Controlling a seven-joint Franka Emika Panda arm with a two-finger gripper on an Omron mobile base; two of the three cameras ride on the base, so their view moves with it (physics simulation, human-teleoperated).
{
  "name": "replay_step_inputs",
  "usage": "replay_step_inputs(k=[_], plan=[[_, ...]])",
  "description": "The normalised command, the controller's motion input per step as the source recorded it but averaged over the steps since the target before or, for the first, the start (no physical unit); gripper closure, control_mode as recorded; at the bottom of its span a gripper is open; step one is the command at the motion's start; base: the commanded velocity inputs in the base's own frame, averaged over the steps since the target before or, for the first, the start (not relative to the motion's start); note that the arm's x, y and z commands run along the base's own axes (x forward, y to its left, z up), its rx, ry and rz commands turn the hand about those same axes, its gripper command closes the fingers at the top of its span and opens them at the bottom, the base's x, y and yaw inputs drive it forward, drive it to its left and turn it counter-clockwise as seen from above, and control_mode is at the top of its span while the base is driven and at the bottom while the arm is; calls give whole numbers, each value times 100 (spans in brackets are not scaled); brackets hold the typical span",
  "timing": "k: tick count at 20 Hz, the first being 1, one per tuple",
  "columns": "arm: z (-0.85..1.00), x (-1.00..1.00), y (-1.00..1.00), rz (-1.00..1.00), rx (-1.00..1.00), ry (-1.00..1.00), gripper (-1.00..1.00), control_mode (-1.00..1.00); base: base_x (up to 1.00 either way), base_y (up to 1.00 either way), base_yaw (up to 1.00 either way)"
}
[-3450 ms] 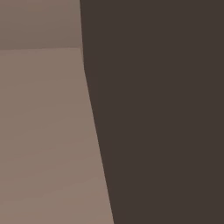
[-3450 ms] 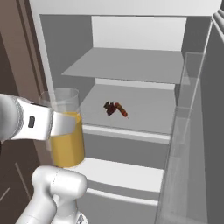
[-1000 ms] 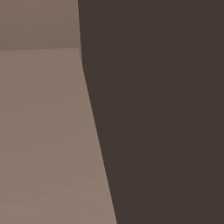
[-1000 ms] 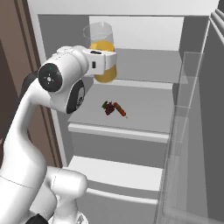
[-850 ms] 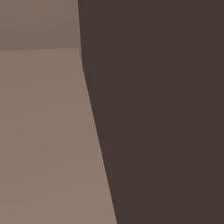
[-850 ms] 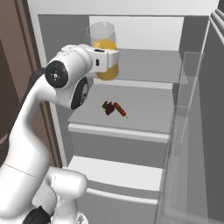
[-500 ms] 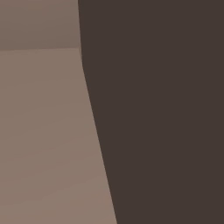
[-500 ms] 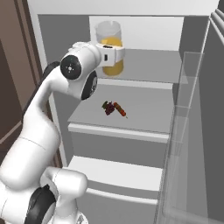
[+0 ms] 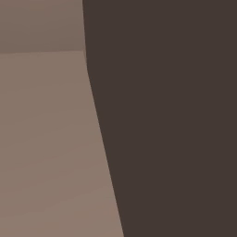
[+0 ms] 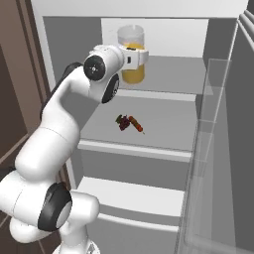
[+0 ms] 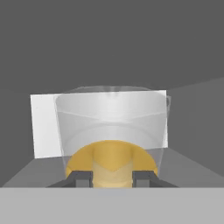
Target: Move the grapes and kebabs from the top shelf to the second highest shelf to make space. Then, place the pitcher from the counter on the cleared top shelf.
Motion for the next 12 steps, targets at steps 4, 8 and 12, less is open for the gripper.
replay_step_inputs(k=[4,8,12], plan=[[-12,46,-3,1,-1,1,100,-100,0,0,0],[-20,42,0,3,-6,0,100,-100,0,0,0],[-6,56,0,3,-5,0,100,-100,0,0,0]])
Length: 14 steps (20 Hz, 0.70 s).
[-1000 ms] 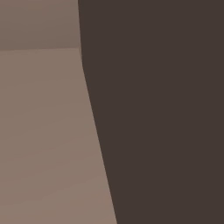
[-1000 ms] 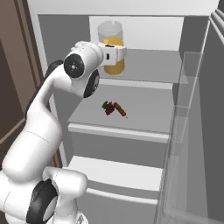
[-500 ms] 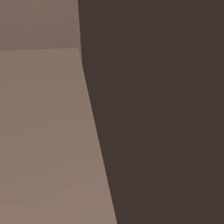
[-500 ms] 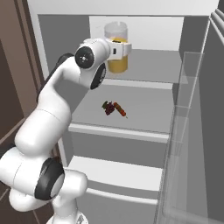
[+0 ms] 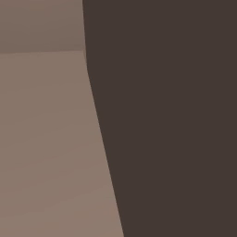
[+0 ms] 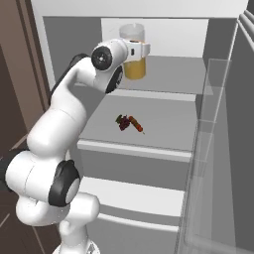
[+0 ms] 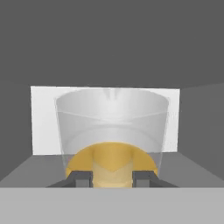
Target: Move the grapes and kebabs from the top shelf to the second highest shelf to make space. Then, place the pitcher from the counter on the cleared top shelf.
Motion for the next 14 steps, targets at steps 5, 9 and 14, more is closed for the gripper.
replay_step_inputs(k=[5,9,14], plan=[[-3,38,1,1,-4,3,-100,-100,0,0,0],[0,3,0,0,-2,2,-100,-100,0,0,0],[0,-17,5,0,-1,0,-100,-100,0,0,0]])
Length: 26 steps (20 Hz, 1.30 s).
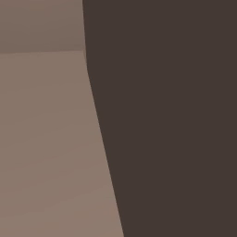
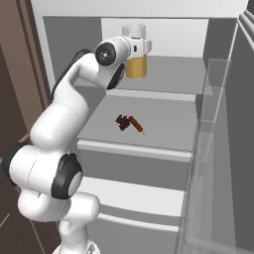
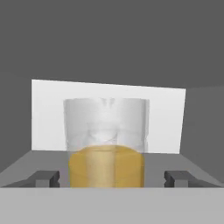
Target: Move the grapes and kebabs from the top shelf to the second highest shelf to make space. Then, place the pitcher from the counter on the cleared top shelf.
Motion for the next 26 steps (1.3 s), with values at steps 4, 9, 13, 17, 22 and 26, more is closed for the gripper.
replay_step_inputs(k=[4,9,13,17,22,26], plan=[[0,-47,12,0,0,0,-100,-100,0,0,0],[24,-93,8,0,0,2,-100,-100,0,0,0],[33,-100,2,0,0,15,-100,-100,0,0,0],[-1,-100,4,0,0,29,-100,-100,0,0,0],[-39,-95,18,0,0,19,-100,-100,0,0,0],[-26,-93,24,0,0,11,-100,-100,0,0,0]])
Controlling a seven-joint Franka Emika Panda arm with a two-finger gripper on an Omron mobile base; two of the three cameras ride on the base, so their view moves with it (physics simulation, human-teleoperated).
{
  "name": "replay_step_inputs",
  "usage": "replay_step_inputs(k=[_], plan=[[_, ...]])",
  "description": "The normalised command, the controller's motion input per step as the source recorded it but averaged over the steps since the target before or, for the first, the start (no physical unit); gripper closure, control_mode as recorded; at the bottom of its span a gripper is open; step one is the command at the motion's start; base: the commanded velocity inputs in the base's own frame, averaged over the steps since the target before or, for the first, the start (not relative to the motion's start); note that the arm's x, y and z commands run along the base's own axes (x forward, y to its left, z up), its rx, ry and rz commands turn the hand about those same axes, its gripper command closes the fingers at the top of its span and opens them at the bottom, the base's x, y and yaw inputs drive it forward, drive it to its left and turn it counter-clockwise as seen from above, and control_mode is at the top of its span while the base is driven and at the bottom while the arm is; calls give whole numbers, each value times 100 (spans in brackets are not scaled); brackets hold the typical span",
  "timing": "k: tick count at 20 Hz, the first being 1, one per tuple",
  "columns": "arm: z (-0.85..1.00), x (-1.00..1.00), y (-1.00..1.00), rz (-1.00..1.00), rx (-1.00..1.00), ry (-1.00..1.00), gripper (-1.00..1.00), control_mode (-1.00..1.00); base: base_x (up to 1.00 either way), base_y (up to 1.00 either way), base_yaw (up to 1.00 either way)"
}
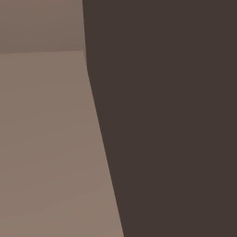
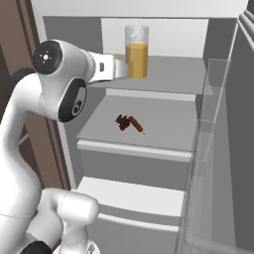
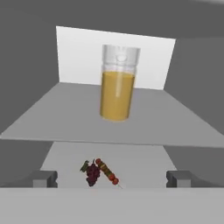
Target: Move the grapes and kebabs from the top shelf to the second highest shelf to make space. Then, place the pitcher from the counter on the cleared top shelf.
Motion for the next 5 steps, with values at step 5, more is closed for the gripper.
replay_step_inputs(k=[5], plan=[[-34,-99,27,0,0,7,-100,-100,0,0,0]])
